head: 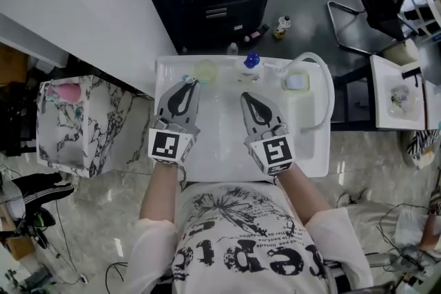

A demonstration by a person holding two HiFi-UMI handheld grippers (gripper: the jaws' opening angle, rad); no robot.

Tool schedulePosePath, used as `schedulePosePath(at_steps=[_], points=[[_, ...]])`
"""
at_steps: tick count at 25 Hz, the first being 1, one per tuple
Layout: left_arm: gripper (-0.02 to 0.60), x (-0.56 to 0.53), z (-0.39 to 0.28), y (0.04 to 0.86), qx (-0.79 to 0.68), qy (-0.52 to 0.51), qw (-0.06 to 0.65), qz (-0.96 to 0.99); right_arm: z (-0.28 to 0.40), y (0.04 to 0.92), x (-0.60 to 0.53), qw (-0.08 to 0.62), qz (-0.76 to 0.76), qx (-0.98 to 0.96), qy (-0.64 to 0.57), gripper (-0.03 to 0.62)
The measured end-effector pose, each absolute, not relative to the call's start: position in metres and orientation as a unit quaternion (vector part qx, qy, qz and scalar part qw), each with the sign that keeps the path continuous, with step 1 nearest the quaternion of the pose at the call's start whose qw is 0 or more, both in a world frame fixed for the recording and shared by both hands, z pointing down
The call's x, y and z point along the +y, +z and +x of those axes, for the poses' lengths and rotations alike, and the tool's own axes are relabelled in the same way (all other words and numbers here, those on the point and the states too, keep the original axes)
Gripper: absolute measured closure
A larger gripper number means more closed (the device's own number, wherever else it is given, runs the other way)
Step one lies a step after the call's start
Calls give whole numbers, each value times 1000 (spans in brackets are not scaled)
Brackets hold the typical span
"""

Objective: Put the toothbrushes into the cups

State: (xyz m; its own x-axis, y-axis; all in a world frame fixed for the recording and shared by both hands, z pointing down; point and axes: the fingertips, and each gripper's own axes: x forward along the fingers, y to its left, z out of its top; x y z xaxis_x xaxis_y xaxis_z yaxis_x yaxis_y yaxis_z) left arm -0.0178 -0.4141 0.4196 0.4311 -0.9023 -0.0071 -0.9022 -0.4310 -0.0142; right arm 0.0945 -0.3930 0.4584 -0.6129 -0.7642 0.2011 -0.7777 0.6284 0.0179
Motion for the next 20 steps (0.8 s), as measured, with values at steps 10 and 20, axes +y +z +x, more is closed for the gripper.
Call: schedulePosePath(at_steps=[10,20], points=[[556,-470,-17,480,518,-19,-24,-855,78,478,-416,103,427,-897,50,601],[556,-493,-24,537,524,-28,-106,-844,78,502,-425,120,438,-887,77,600]])
